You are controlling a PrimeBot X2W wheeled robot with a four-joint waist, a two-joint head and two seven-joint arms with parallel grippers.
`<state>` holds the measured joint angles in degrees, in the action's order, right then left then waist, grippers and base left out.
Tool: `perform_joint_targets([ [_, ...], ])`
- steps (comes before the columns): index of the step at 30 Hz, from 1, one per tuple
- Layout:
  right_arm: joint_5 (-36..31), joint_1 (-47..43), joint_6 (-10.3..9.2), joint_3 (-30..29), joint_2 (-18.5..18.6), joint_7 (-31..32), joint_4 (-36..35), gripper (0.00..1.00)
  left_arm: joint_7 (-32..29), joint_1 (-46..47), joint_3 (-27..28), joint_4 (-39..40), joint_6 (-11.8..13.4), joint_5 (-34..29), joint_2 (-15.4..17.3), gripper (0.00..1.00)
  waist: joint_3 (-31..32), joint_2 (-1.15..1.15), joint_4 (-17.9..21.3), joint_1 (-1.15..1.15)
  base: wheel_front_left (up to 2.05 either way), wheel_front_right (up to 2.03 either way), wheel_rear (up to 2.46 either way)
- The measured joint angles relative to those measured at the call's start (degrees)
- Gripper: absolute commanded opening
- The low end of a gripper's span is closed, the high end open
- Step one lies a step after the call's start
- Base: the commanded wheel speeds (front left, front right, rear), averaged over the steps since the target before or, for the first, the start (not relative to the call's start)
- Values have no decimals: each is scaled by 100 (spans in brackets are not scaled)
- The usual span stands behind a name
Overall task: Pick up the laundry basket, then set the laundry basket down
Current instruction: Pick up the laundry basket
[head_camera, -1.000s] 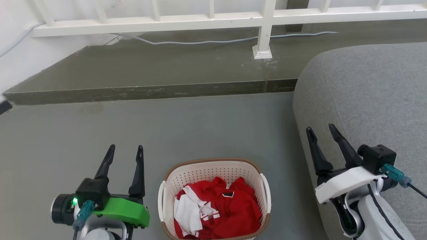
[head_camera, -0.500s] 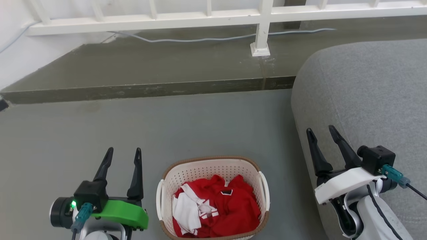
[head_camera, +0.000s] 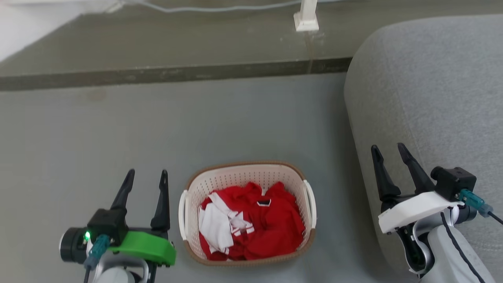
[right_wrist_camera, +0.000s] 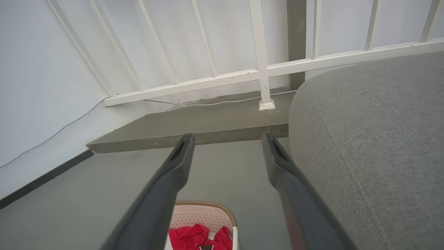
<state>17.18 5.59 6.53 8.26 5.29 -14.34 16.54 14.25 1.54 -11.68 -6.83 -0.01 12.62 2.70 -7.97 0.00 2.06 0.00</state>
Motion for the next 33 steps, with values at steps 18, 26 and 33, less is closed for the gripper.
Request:
perform_joint_targets([
  [18, 54, 843, 32, 18, 118, 0, 799, 100, 18, 1064, -408, -653, -25, 230, -23, 100, -1308, 0, -258, 0, 0, 0, 0],
  [26, 103, 1319, 53, 168, 200, 2, 1322, 100, 18, 1707, -592, -1210, -32, 542, -44, 100, -1929, 0, -398, 0, 0, 0, 0],
  [33, 301, 1735, 53, 231, 198, 235, 1882, 100, 18, 2213, -761, -1918, -32, 884, -64, 100, -2481, 0, -492, 1, 0, 0, 0],
])
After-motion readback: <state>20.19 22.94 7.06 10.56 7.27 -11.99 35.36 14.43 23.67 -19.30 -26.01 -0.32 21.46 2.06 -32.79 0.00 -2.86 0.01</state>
